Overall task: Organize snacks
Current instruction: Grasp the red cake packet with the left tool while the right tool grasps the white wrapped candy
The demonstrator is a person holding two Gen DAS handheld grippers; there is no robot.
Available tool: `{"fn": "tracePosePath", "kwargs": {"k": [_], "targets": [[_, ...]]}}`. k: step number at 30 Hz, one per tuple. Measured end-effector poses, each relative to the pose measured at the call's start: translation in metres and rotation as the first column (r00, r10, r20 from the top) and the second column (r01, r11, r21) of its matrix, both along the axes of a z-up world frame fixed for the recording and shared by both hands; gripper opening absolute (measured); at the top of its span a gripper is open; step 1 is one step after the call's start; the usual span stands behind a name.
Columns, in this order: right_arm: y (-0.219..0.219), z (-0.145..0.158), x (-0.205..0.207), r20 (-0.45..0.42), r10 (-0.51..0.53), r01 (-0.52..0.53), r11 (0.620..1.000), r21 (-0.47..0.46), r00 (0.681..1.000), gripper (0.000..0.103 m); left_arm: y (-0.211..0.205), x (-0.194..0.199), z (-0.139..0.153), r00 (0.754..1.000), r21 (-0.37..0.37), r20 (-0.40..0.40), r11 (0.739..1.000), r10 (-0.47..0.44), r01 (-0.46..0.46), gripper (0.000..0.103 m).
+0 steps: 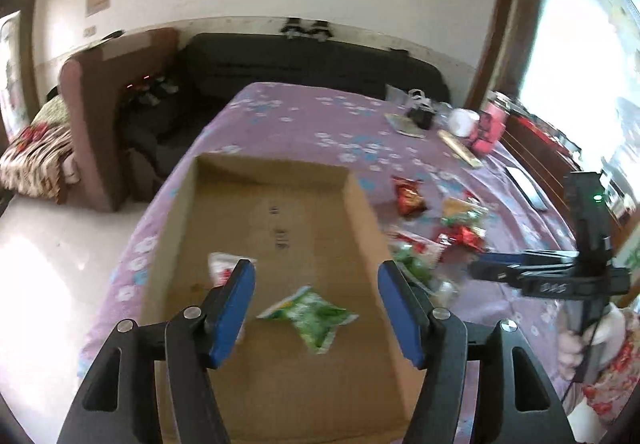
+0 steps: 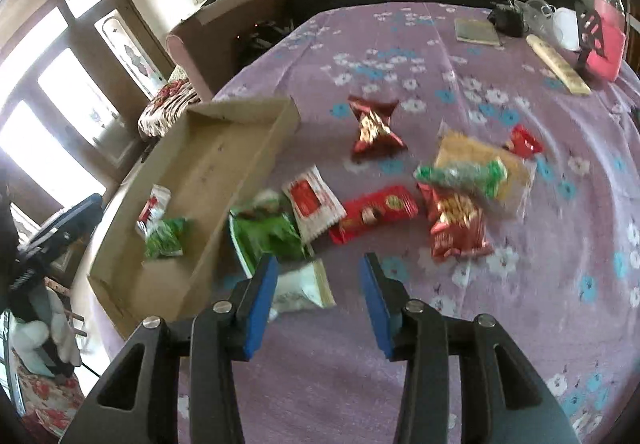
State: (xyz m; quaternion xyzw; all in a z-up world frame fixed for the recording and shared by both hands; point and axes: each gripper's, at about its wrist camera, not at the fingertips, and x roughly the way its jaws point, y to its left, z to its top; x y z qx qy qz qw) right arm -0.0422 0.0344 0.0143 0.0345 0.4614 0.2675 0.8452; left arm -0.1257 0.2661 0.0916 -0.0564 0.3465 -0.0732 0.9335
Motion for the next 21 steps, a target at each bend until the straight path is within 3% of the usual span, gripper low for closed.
{"fn": "tracePosePath", "kwargs": {"k": [7, 10, 11, 14, 21], "targets": [[0.040, -0.020, 0.005, -0.003, 0.031, -0.031, 0.998, -0.063, 1.000, 0.046, -0.037, 0.009, 0.006, 0.998, 0.020, -0.004, 0.998, -0.060, 0.060, 0.067], [0.045, -0.027, 0.000, -0.009, 0.051, -0.052, 0.994, -0.101, 0.999, 0.042, -0.052, 0.018, 0.006, 0.996, 0.025, -0.014, 0.996, -0.088, 0.088, 0.067], [0.040, -0.027, -0.002, -0.006, 0.051, -0.051, 0.994, -0.101, 0.999, 0.035, -0.059, 0.022, 0.006, 0.994, 0.028, -0.022, 0.994, -0.103, 0.104, 0.067], [0.016, -0.026, -0.004, 0.001, 0.014, -0.014, 0.995, -0.101, 1.000, 0.032, -0.079, 0.039, 0.003, 0.990, 0.049, -0.050, 0.989, -0.134, 0.136, 0.067], [-0.060, -0.029, -0.010, -0.008, -0.083, 0.082, 0.994, -0.065, 0.997, 0.032, -0.138, 0.099, -0.022, 0.958, 0.078, -0.178, 0.968, -0.223, 0.240, 0.067]]}}
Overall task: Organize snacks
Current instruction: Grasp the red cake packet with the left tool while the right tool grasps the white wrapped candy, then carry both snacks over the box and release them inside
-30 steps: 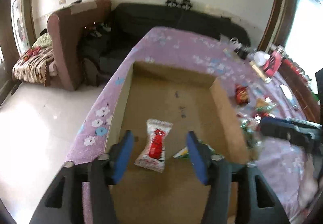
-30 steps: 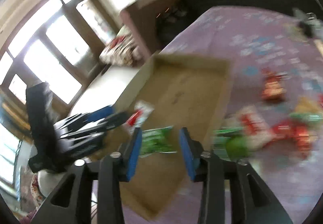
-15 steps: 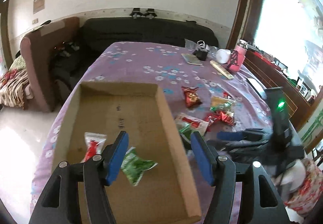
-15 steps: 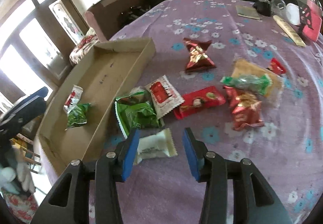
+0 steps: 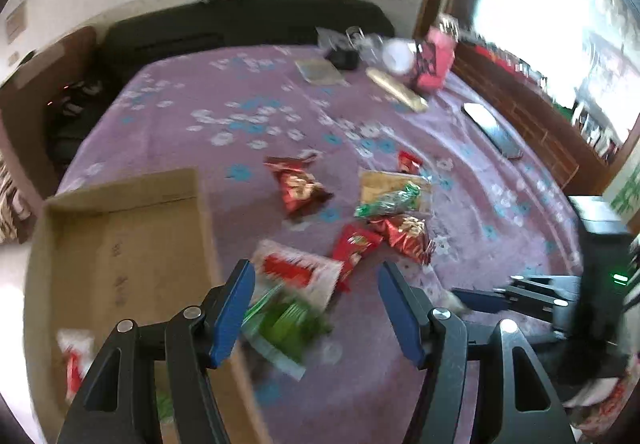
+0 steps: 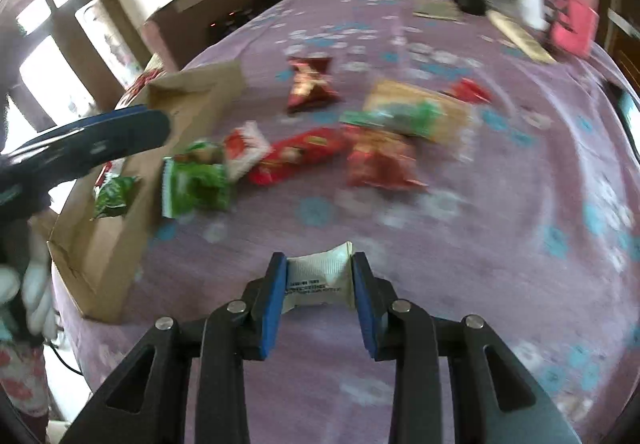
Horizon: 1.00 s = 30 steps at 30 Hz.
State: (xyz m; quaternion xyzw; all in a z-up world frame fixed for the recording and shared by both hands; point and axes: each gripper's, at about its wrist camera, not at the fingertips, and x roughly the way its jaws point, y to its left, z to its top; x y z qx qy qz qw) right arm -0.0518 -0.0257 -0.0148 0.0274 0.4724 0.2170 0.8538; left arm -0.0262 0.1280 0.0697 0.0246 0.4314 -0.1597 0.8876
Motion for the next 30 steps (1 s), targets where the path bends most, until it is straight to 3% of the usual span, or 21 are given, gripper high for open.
{"fn": "tracePosePath", "kwargs": {"k": [3, 6, 7, 8, 9, 10, 15, 16, 20, 22, 25, 30], "targets": [[-0.021, -0.001, -0.001, -0.006, -0.021, 0.021, 0.999, 0.027, 1.000, 0.031, -0.034, 0.023, -0.017, 0.998, 0.100, -0.017, 0.993, -0.066, 0.067, 0.067], [-0.032, -0.003, -0.003, -0.011, -0.024, 0.025, 0.998, 0.052, 1.000, 0.031, -0.062, 0.039, -0.040, 0.992, 0.234, -0.057, 0.964, -0.114, 0.124, 0.067], [-0.035, -0.003, -0.004, -0.013, -0.023, 0.024, 0.998, 0.061, 1.000, 0.031, -0.069, 0.042, -0.049, 0.989, 0.276, -0.084, 0.951, -0.121, 0.139, 0.064], [-0.037, -0.003, -0.003, -0.015, -0.022, 0.023, 0.997, 0.070, 1.000, 0.031, -0.075, 0.041, -0.056, 0.985, 0.299, -0.113, 0.941, -0.133, 0.162, 0.051], [-0.039, -0.004, -0.005, -0.017, -0.019, 0.020, 0.997, 0.081, 1.000, 0.031, -0.077, 0.039, -0.054, 0.985, 0.287, -0.100, 0.943, -0.144, 0.167, 0.041], [-0.040, -0.004, -0.006, -0.015, -0.016, 0.017, 0.996, 0.087, 1.000, 0.031, -0.079, 0.038, -0.054, 0.982, 0.290, -0.124, 0.942, -0.140, 0.171, 0.020], [-0.044, 0.001, -0.012, 0.003, -0.002, 0.002, 0.992, 0.130, 1.000, 0.024, -0.082, 0.020, -0.046, 0.984, 0.261, -0.113, 0.951, -0.140, 0.166, 0.017], [-0.045, 0.004, -0.014, 0.010, 0.000, -0.001, 0.991, 0.137, 1.000, 0.017, -0.082, 0.016, -0.045, 0.985, 0.250, -0.107, 0.955, -0.137, 0.160, 0.017], [-0.050, 0.012, -0.023, 0.026, -0.008, 0.004, 0.988, 0.154, 1.000, 0.016, -0.073, 0.000, -0.027, 0.991, 0.174, -0.065, 0.976, -0.120, 0.129, 0.017], [-0.059, 0.014, -0.025, 0.031, -0.048, 0.042, 0.983, 0.177, 0.998, 0.021, -0.065, -0.009, -0.016, 0.993, 0.133, -0.048, 0.985, -0.108, 0.113, 0.017], [-0.071, 0.011, -0.027, 0.008, -0.101, 0.098, 0.978, 0.183, 0.995, 0.051, -0.052, -0.024, -0.001, 0.996, 0.081, -0.012, 0.993, -0.086, 0.087, 0.017], [-0.059, 0.007, -0.032, -0.005, -0.092, 0.092, 0.985, 0.145, 0.996, 0.059, -0.023, -0.054, 0.022, 0.998, -0.016, 0.050, 0.999, -0.037, 0.038, 0.017]]}}
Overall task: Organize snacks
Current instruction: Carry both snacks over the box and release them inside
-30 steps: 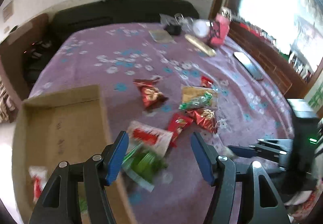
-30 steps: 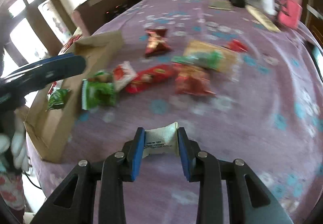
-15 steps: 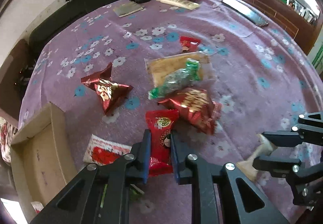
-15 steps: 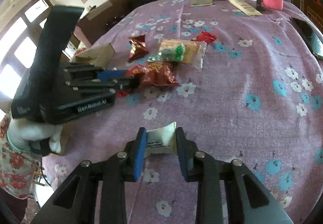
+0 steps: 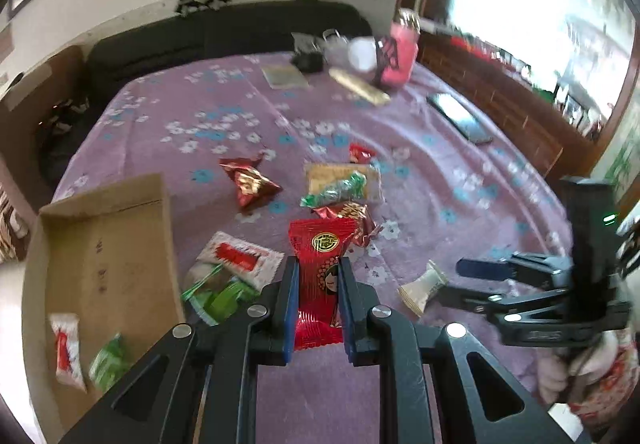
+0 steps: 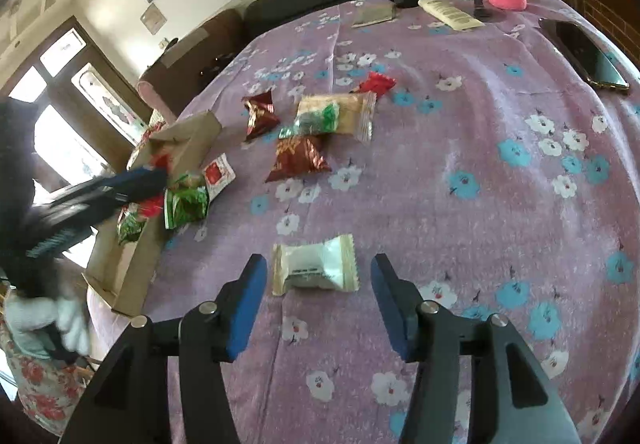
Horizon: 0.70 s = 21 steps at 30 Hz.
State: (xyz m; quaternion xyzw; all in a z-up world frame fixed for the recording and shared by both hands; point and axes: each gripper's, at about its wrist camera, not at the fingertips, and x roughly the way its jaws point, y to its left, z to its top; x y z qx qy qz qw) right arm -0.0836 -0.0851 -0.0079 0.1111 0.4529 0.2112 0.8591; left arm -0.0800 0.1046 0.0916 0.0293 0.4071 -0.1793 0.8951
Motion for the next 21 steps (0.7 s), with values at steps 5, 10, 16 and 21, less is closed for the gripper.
{"fn": "tracePosePath", "kwargs": {"k": [5, 10, 16, 21], "targets": [[0.024, -0.006, 0.002, 0.017, -0.009, 0.010, 0.998, -0.069, 1.000, 0.060, 0.036, -0.029, 0.011, 0.996, -0.060, 0.044, 0.996, 0.074, -0.071, 0.017], [0.041, -0.008, 0.002, 0.062, -0.009, 0.021, 0.983, -0.181, 0.998, 0.040, 0.079, -0.055, 0.008, 0.979, -0.073, 0.059, 0.979, 0.194, -0.189, 0.018], [0.037, -0.007, 0.002, 0.052, -0.015, 0.023, 0.990, -0.141, 0.999, 0.027, 0.126, -0.077, -0.010, 0.947, -0.097, 0.039, 0.945, 0.317, -0.313, 0.018], [0.048, 0.012, -0.003, 0.076, 0.010, -0.003, 0.995, -0.095, 0.997, 0.027, 0.163, -0.081, -0.027, 0.913, -0.085, 0.003, 0.910, 0.408, -0.406, 0.018]]}}
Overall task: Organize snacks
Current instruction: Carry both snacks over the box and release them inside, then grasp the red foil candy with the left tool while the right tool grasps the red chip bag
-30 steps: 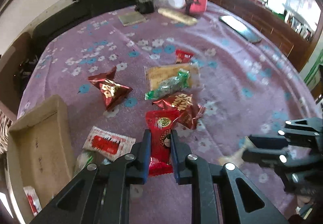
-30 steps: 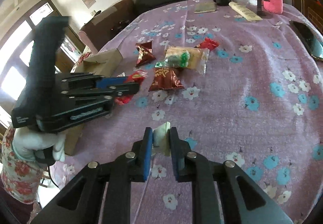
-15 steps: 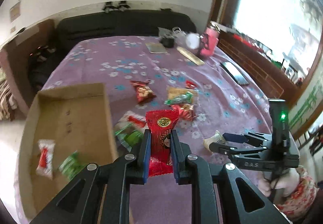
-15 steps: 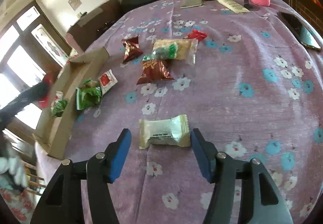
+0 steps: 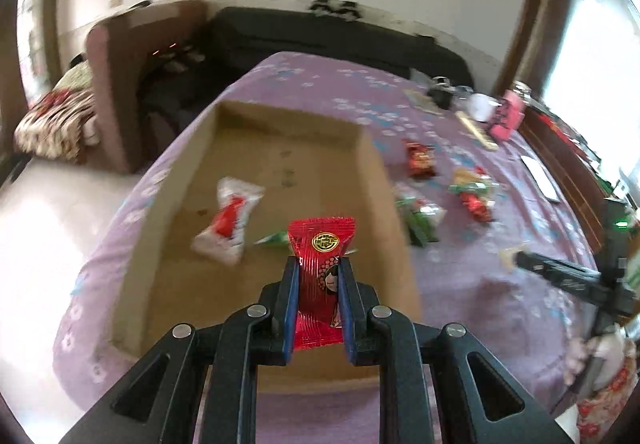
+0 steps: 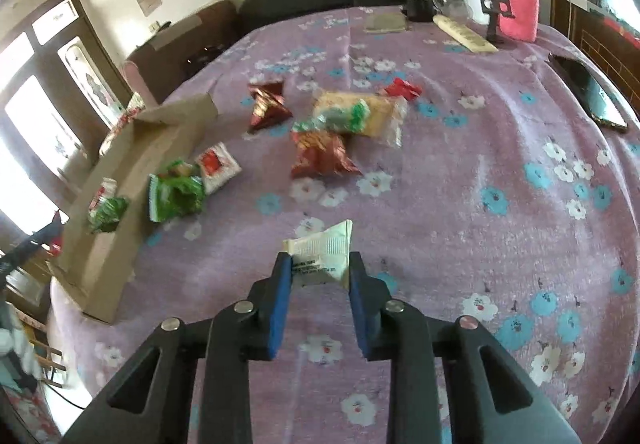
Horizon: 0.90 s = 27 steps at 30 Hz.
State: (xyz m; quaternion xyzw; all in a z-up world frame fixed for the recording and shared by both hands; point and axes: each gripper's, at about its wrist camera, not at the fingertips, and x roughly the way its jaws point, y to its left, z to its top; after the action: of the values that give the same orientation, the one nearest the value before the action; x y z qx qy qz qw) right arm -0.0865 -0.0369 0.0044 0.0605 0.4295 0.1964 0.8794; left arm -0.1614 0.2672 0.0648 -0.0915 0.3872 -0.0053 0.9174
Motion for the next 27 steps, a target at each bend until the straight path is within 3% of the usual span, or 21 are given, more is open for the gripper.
{"fn": "tracePosePath", "kwargs": {"k": [7, 12, 17, 23, 25, 27], "targets": [[0.087, 0.036, -0.008, 0.044, 0.208, -0.209, 0.977, 0.033, 0.977, 0.027, 0.034, 0.005, -0.019, 0.994, -0.016, -0.047, 0.994, 0.103, -0.104, 0.018], [0.162, 0.031, -0.008, 0.023, 0.329, -0.329, 0.944, 0.011, 0.944, 0.027, 0.043, 0.009, -0.028, 0.992, -0.049, -0.053, 0.992, 0.112, -0.114, 0.021], [0.203, 0.016, -0.003, -0.013, 0.355, -0.355, 0.934, -0.040, 0.935, 0.027, 0.051, 0.005, -0.024, 0.993, -0.075, -0.021, 0.991, 0.112, -0.114, 0.042], [0.198, 0.020, 0.001, -0.004, 0.338, -0.338, 0.941, -0.026, 0.941, 0.031, 0.055, -0.005, -0.011, 0.991, -0.085, 0.047, 0.989, 0.129, -0.125, 0.045], [0.179, 0.035, -0.003, 0.049, 0.302, -0.301, 0.953, -0.030, 0.952, 0.032, 0.051, -0.006, -0.006, 0.989, -0.094, 0.077, 0.989, 0.124, -0.117, 0.045], [0.153, 0.052, -0.010, 0.122, 0.250, -0.246, 0.968, -0.053, 0.960, 0.040, 0.041, -0.005, 0.004, 0.989, -0.101, 0.113, 0.991, 0.101, -0.089, 0.048]]}}
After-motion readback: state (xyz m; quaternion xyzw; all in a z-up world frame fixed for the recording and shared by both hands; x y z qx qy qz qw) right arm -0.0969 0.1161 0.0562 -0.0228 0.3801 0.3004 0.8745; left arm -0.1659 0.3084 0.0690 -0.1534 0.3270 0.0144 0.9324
